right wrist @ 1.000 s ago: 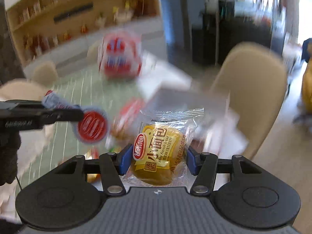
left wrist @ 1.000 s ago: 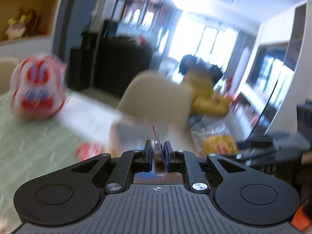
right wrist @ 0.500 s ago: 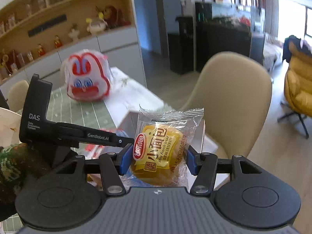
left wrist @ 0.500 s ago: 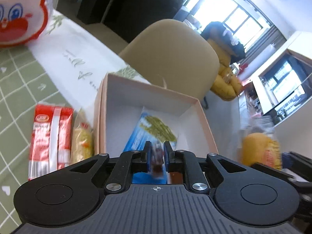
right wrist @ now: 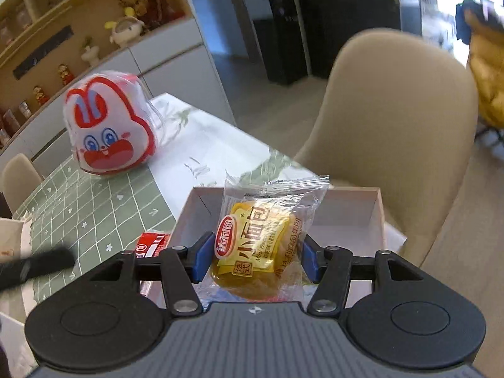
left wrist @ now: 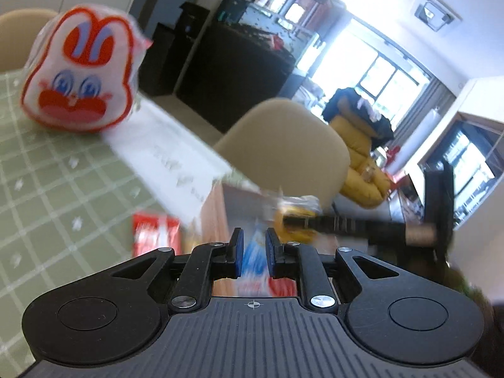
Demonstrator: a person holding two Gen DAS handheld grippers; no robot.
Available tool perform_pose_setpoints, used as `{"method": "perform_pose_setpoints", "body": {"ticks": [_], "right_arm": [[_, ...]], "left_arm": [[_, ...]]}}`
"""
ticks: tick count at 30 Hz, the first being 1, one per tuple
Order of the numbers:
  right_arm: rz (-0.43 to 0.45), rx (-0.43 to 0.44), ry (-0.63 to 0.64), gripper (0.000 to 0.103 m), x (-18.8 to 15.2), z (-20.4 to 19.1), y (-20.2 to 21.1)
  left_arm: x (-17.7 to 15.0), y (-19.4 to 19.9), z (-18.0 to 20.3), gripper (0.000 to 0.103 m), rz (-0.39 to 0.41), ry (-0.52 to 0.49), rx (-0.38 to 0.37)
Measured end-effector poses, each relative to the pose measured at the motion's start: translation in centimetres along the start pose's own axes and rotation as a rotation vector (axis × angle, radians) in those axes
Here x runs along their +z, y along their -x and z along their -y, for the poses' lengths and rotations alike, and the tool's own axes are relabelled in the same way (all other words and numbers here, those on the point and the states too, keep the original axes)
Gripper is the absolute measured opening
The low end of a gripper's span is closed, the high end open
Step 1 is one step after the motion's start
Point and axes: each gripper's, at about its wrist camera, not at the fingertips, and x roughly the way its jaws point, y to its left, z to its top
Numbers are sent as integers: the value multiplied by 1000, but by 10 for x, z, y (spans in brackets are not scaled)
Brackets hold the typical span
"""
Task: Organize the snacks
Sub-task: 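Open the right tool to drop the bread packet while the left drops the round snack, then grasp the red-and-yellow snack bag on the table with the left tool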
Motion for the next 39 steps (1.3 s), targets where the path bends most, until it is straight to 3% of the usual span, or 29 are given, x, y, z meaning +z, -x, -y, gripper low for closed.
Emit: {"method": "perform_pose_setpoints", "body": {"ticks": [3, 7, 11, 17, 27, 32, 34, 39], "right_arm": [[20, 11, -50, 60, -8, 11, 10], [28, -14, -27, 64, -20, 13, 25], [28, -72, 94, 64, -48, -3, 51], [3, 13, 274, 64, -110, -51, 82], [-153, 170, 312, 64, -174, -106, 63], [-192, 198, 386, 49, -188, -125, 56], [-205, 202, 400, 43, -190, -127, 55], [-261, 236, 423, 42, -193, -122, 53]], "left_arm": [[-28, 19, -21, 17, -41, 51, 2], [-60, 40, -40, 17, -96, 34, 131], [-82, 60, -59, 17, -144, 10, 220], [-105, 84, -86, 17, -169, 72, 280], [-111, 80, -96, 17, -192, 100, 247], [-113, 70, -107, 17, -225, 137, 252], [-115, 70, -108, 17, -238, 150, 213], [-120, 66, -103, 18, -283, 194, 114]]}}
